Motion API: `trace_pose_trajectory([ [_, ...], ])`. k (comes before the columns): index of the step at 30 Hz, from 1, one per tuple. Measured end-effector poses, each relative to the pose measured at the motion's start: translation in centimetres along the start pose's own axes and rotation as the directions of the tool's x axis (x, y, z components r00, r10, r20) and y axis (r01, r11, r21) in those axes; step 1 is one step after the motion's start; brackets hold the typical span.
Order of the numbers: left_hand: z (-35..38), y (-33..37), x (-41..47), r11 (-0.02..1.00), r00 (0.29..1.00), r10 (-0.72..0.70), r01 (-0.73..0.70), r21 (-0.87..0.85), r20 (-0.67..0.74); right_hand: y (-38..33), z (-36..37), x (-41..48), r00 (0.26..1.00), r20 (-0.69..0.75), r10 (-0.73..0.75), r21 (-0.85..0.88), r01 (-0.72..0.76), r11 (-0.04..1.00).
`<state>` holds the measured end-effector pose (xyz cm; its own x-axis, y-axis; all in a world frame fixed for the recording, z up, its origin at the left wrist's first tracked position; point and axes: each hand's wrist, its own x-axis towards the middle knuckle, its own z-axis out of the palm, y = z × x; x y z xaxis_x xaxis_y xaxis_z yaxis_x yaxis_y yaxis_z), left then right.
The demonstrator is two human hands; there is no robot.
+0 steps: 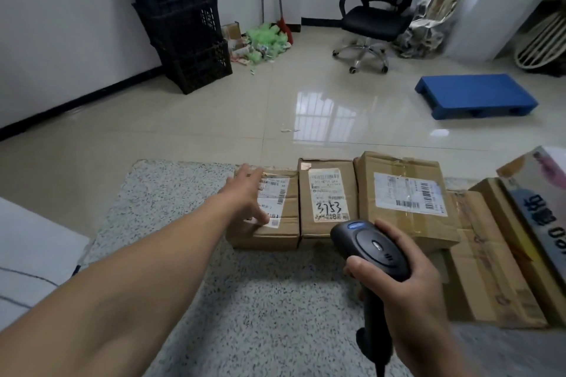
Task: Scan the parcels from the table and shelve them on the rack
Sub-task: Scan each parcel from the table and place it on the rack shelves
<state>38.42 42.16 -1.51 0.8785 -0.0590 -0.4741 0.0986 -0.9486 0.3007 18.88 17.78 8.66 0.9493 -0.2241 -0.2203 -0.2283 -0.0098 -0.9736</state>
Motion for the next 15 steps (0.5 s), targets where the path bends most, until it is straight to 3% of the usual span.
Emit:
trace_pose_trajectory([
  [15, 3.1, -3.1, -7.7, 0.992, 0.987, 0.102, -0.11, 0.066, 0.126, -0.1, 1.6, -1.8, 0.999, 0.03, 0.014, 0.03, -0.014, 0.999],
])
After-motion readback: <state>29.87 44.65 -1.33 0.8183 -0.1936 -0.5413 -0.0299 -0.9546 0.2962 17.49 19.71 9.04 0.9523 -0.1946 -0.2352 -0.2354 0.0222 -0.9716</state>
